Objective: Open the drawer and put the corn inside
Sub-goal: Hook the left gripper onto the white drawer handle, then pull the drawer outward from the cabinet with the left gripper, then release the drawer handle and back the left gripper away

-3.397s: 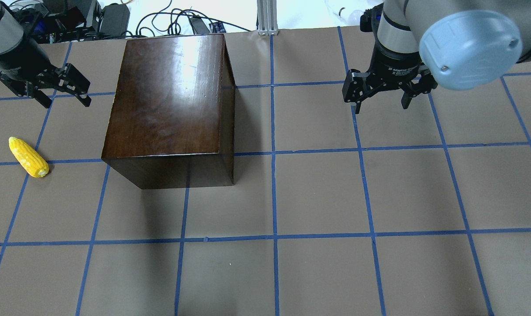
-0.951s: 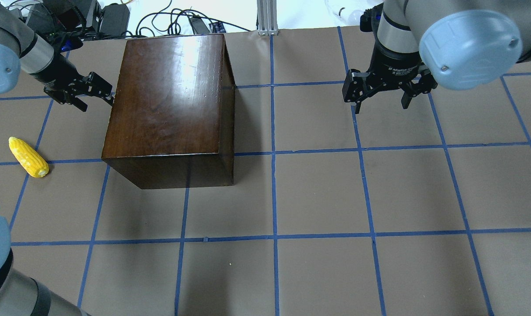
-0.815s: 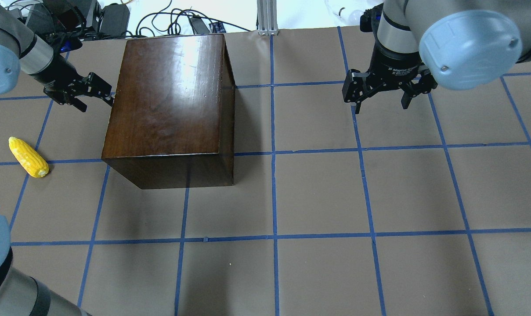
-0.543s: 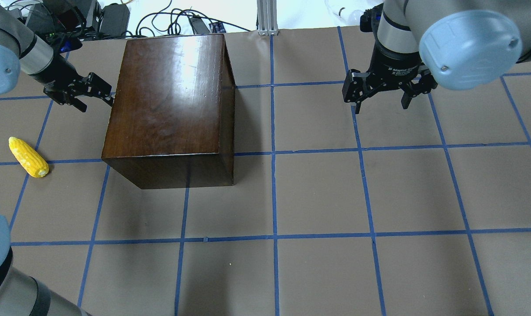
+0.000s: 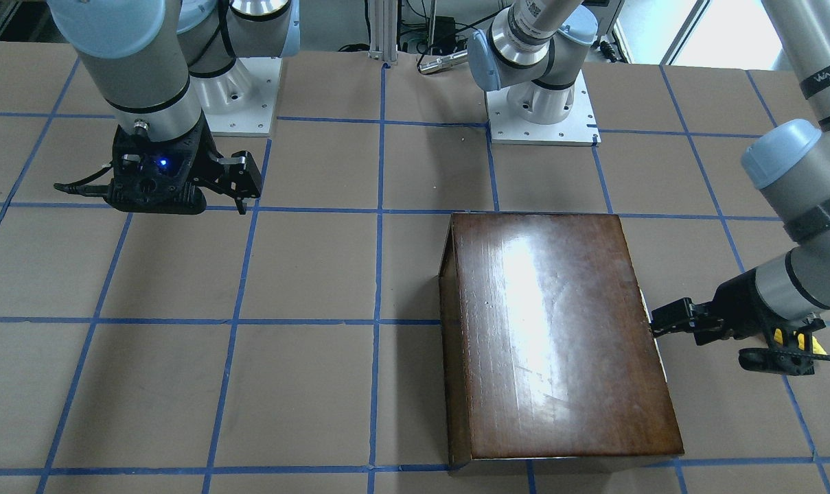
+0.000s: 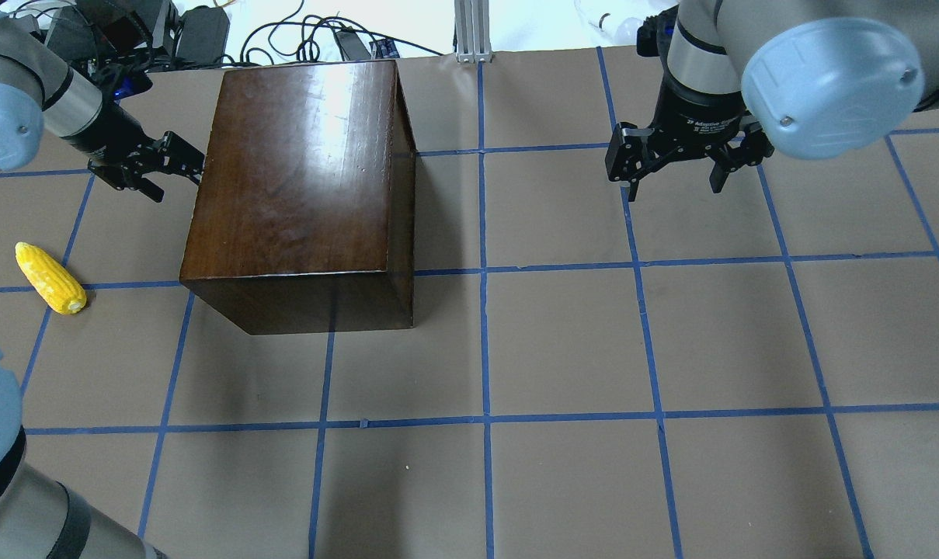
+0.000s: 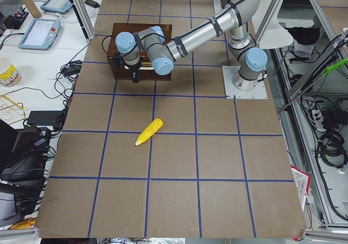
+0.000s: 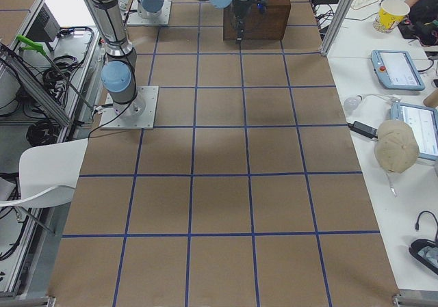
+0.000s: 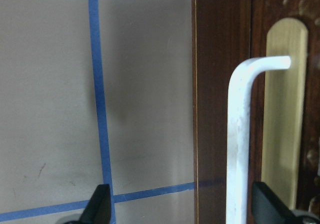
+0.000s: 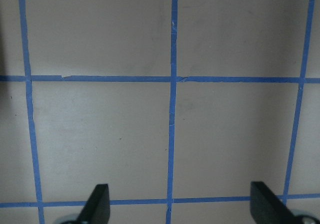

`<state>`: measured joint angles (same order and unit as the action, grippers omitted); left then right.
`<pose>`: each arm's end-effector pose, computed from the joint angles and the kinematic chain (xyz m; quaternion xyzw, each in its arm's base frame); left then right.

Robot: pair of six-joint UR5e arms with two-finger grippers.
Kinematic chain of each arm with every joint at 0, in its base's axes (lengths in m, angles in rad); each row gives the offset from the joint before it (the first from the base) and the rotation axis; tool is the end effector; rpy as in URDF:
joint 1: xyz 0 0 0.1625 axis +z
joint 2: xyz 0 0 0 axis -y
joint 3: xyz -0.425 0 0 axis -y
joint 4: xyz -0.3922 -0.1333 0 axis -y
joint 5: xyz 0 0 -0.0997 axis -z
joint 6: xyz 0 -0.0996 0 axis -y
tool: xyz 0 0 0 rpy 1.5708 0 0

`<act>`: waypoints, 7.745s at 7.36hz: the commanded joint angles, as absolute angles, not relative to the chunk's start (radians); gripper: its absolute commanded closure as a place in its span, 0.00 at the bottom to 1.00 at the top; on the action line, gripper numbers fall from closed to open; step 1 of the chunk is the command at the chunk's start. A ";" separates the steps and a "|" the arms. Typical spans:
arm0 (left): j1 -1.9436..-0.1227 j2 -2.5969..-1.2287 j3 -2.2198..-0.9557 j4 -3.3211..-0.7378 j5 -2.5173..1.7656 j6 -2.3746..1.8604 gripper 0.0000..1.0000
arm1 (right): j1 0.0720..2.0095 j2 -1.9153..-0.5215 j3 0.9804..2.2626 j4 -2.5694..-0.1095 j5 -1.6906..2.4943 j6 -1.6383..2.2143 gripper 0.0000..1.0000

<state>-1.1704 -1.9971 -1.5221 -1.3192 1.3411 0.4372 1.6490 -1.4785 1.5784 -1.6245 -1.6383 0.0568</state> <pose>0.1008 -0.6382 0.2961 -0.0110 -0.9914 -0.0106 0.1299 0.1672 -0.5129 0.4427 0.0115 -0.9991 -0.0208 0.0352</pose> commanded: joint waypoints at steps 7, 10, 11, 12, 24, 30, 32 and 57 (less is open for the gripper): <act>-1.151 -2.025 -1.520 -1.319 1.316 0.420 0.00 | 1.649 -1.479 1.578 -1.625 -1.638 0.057 0.00; -1.146 -2.029 -1.519 -1.321 1.316 0.411 0.00 | 1.649 -1.477 1.578 -1.626 -1.638 0.057 0.00; -1.132 -2.036 -1.519 -1.319 1.316 0.411 0.00 | 1.649 -1.477 1.578 -1.625 -1.638 0.057 0.00; -1.129 -2.037 -1.517 -1.319 1.318 0.411 0.00 | 1.649 -1.477 1.578 -1.624 -1.638 0.057 0.00; -1.062 -2.043 -1.499 -1.327 1.328 0.426 0.00 | 1.649 -1.479 1.578 -1.624 -1.638 0.057 0.00; -1.023 -2.043 -1.499 -1.327 1.344 0.430 0.00 | 1.649 -1.479 1.577 -1.625 -1.638 0.057 0.00; -1.022 -2.042 -1.499 -1.328 1.344 0.430 0.00 | 1.649 -1.479 1.578 -1.624 -1.638 0.057 0.00; -1.003 -2.033 -1.497 -1.321 1.379 0.443 0.00 | 1.649 -1.479 1.578 -1.626 -1.638 0.057 0.00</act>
<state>-1.0031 -2.0328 -1.4972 -1.3216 1.3740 0.4401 1.6490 -1.4783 1.5785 -1.6252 -1.6383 0.0568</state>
